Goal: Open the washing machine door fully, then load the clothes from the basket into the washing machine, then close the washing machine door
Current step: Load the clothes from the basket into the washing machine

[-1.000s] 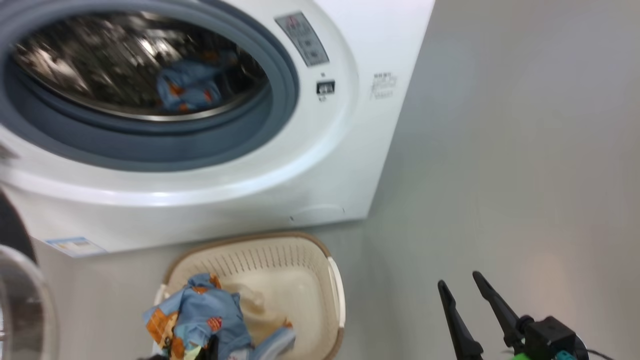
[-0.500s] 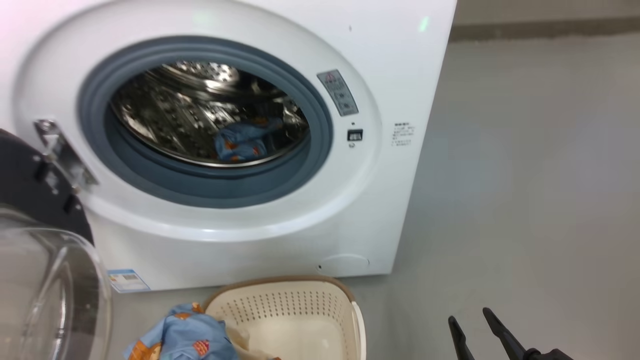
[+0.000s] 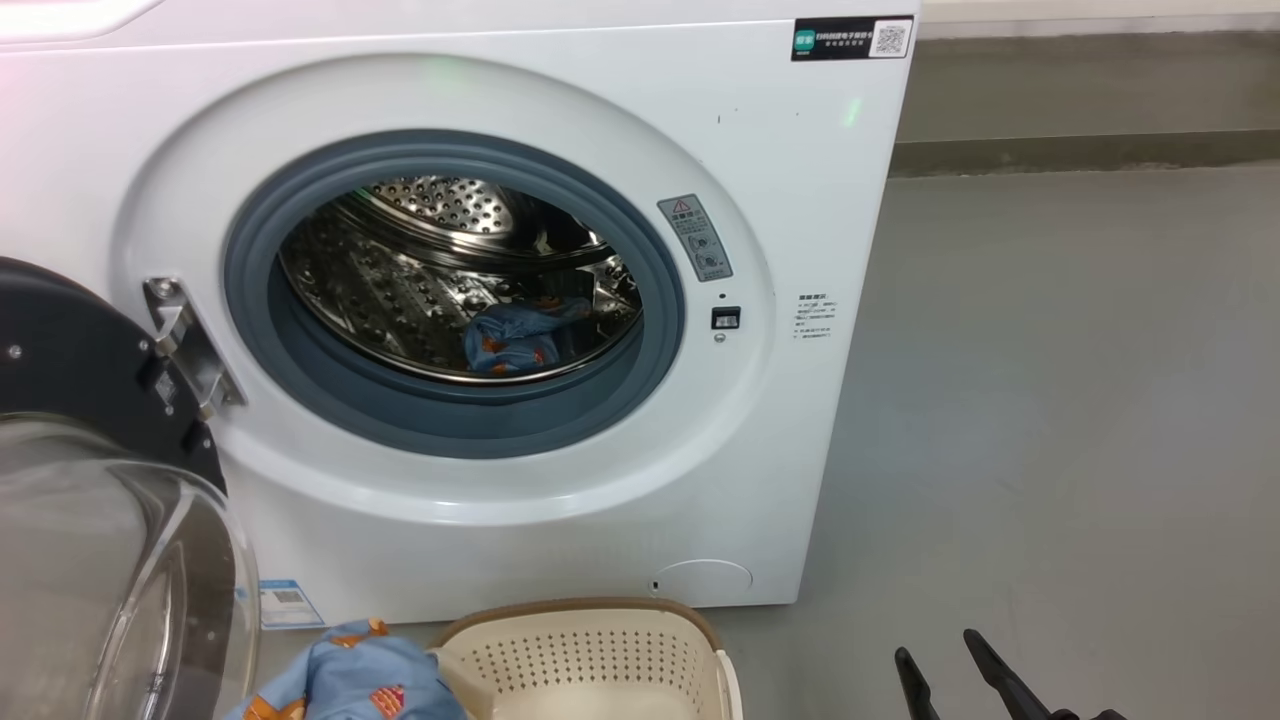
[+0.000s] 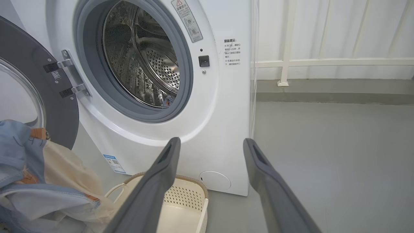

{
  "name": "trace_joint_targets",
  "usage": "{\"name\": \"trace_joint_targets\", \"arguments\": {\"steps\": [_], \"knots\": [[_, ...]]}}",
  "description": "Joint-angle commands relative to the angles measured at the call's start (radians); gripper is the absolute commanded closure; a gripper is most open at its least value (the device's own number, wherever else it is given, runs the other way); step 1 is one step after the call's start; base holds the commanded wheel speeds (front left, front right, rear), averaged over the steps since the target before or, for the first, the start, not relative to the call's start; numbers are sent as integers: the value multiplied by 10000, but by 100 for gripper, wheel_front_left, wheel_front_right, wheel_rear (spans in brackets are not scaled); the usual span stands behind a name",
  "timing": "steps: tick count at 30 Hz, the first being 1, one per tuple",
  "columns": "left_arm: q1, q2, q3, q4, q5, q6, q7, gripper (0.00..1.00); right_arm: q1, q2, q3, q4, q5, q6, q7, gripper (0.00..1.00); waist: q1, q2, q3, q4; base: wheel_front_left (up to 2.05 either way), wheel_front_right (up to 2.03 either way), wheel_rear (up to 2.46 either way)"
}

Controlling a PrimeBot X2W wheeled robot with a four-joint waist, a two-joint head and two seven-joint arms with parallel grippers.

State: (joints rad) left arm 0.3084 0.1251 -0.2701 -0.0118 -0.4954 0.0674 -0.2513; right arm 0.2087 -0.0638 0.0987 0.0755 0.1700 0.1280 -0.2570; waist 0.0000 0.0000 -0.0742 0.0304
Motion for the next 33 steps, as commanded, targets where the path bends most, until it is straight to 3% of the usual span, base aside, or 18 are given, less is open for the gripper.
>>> {"name": "trace_joint_targets", "arguments": {"steps": [1,17,27,33], "knots": [[-246,-11,378,-374,35,46,-105,100,-109,-118,276,-251,46,27,-48,0,0,0,18,-66,0,0,0],[-2250,29,580,14,-380,-224,205,100,-447,85,459,-265,71,27,-48,0,0,0,890,-1102,0,0,0],[-5001,653,986,1080,-280,-451,588,100,-1222,130,634,-456,236,27,-48,0,0,0,2399,-1696,0,0,0],[-7325,1086,1106,2451,-144,-710,844,100,-1957,133,996,-516,583,27,-48,0,0,0,3607,-2009,0,0,0]]}}
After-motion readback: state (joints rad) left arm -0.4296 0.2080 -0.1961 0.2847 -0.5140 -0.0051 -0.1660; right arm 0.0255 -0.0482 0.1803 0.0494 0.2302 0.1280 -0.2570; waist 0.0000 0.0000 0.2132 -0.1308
